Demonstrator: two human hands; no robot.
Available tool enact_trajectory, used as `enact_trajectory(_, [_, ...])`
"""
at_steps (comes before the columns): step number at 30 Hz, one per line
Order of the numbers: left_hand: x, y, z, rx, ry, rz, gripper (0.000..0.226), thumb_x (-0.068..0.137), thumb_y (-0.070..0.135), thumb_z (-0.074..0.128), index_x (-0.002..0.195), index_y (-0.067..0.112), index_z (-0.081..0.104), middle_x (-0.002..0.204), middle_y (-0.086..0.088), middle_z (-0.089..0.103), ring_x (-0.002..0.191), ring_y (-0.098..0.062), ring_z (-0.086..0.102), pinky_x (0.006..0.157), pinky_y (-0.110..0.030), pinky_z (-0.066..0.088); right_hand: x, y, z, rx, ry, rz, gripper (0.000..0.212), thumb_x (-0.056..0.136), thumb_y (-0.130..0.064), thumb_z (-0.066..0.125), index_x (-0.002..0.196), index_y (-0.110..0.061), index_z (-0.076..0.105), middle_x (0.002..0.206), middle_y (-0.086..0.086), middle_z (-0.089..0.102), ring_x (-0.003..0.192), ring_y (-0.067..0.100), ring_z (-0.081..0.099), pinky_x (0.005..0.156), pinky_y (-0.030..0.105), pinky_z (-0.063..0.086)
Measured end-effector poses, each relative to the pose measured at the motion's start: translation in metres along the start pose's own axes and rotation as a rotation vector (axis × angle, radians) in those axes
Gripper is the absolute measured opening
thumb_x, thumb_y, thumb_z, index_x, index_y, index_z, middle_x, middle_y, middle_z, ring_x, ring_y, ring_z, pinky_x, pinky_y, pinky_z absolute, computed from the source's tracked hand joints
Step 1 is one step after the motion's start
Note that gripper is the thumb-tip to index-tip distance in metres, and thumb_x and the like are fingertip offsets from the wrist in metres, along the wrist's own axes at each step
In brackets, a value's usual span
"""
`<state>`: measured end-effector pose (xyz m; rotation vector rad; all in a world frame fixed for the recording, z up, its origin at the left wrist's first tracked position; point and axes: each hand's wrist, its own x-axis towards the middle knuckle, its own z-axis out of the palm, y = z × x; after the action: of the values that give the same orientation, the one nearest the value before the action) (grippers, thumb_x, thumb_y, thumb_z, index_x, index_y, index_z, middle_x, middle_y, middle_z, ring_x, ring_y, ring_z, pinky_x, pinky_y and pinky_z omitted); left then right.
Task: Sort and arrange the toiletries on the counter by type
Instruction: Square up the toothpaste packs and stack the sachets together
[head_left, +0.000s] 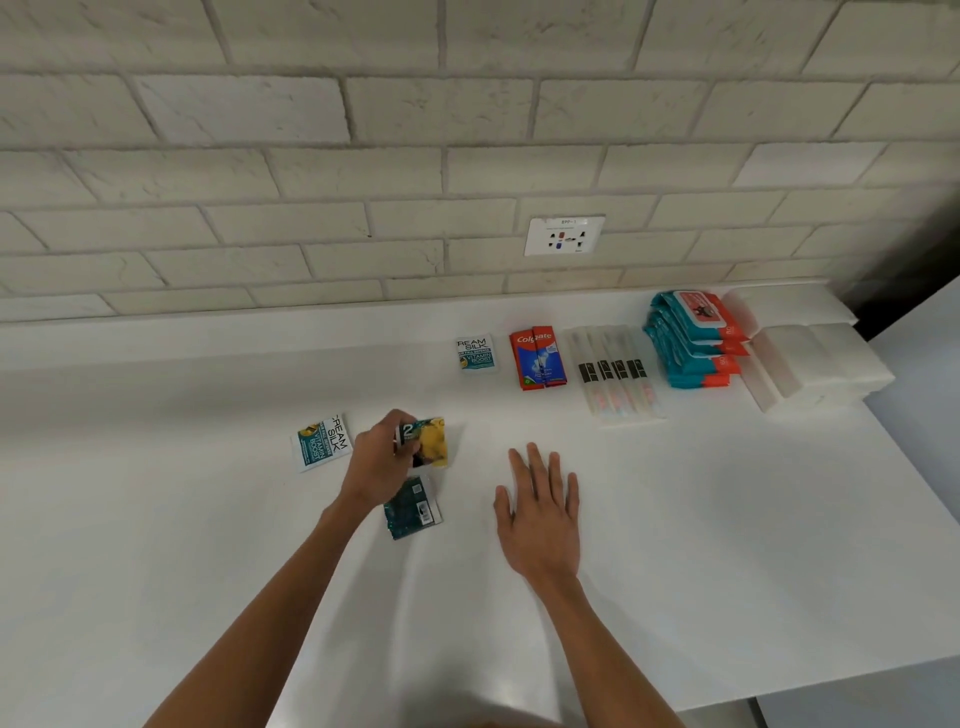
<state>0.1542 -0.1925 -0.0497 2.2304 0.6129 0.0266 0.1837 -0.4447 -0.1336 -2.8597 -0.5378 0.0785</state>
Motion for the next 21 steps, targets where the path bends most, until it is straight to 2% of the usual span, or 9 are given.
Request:
enact_trajectory(5, [0.039, -0.001, 0.013, 0.059, -0.006, 0.021, 0.027, 0.1, 0.008, 0.061, 0.127, 0.014, 0.057, 0.113, -0.011, 0.07, 0.084, -0.02, 0.062, 0.059, -0.016, 0.041, 0.0, 0.0, 0.001, -0.002, -0.007, 0.001, 0.064, 0.112, -0.058, 0.018, 0.171, -0.034, 0.007, 0.18, -0.005, -0.002, 0.166, 0.023, -0.009, 0.134, 0.054, 0.008])
enact_trajectory(8, [0.048, -0.005, 0.018, 0.09, -0.008, 0.021, 0.031, 0.099, 0.01, 0.063, 0.128, 0.013, 0.055, 0.12, -0.014, 0.065, 0.099, -0.026, 0.063, 0.077, -0.026, 0.046, 0.001, 0.001, 0.001, -0.003, -0.008, 0.001, 0.064, 0.112, -0.057, 0.018, 0.171, -0.034, 0.007, 0.18, -0.005, -0.002, 0.166, 0.023, -0.01, 0.134, 0.054, 0.007])
enact_trajectory(11, [0.043, -0.003, 0.024, 0.136, 0.022, 0.018, 0.039, 0.099, 0.016, 0.062, 0.136, 0.015, 0.049, 0.134, -0.017, 0.048, 0.112, -0.035, 0.058, 0.093, -0.042, 0.052, 0.001, 0.0, 0.001, -0.017, -0.019, -0.005, 0.064, 0.112, -0.057, 0.016, 0.171, -0.034, 0.004, 0.18, -0.006, -0.005, 0.165, 0.023, -0.012, 0.134, 0.053, 0.005])
enact_trajectory(13, [0.032, -0.002, 0.028, 0.207, 0.065, 0.064, 0.044, 0.101, 0.02, 0.061, 0.141, 0.015, 0.045, 0.142, -0.017, 0.041, 0.119, -0.037, 0.051, 0.098, -0.05, 0.051, 0.002, 0.001, 0.002, -0.019, -0.023, -0.002, 0.065, 0.112, -0.057, 0.015, 0.172, -0.033, 0.004, 0.18, -0.005, -0.006, 0.165, 0.024, -0.012, 0.134, 0.054, 0.005])
enact_trajectory(15, [0.017, -0.003, 0.032, 0.258, 0.079, 0.134, 0.041, 0.102, 0.023, 0.06, 0.14, 0.015, 0.048, 0.144, -0.013, 0.043, 0.121, -0.035, 0.051, 0.098, -0.048, 0.053, 0.003, -0.001, 0.003, -0.007, -0.031, -0.023, 0.064, 0.113, -0.054, 0.015, 0.172, -0.029, 0.007, 0.18, -0.004, -0.003, 0.166, 0.024, -0.01, 0.134, 0.055, 0.009])
enact_trajectory(18, [-0.009, -0.011, 0.039, 0.362, 0.071, 0.225, 0.034, 0.102, 0.026, 0.059, 0.133, 0.015, 0.053, 0.138, -0.007, 0.054, 0.121, -0.03, 0.054, 0.094, -0.043, 0.054, 0.006, -0.01, 0.005, 0.025, -0.032, -0.161, 0.062, 0.114, -0.049, 0.017, 0.172, -0.025, 0.013, 0.179, -0.006, 0.002, 0.166, 0.021, -0.003, 0.133, 0.054, 0.014])
enact_trajectory(21, [-0.031, -0.025, 0.042, 0.457, 0.07, 0.246, 0.032, 0.101, 0.026, 0.061, 0.131, 0.017, 0.06, 0.137, -0.002, 0.06, 0.124, -0.026, 0.053, 0.093, -0.04, 0.055, 0.015, -0.028, 0.006, 0.069, -0.038, -0.295, 0.061, 0.116, -0.047, 0.017, 0.172, -0.027, 0.007, 0.18, -0.008, 0.001, 0.166, 0.017, -0.003, 0.134, 0.052, 0.013])
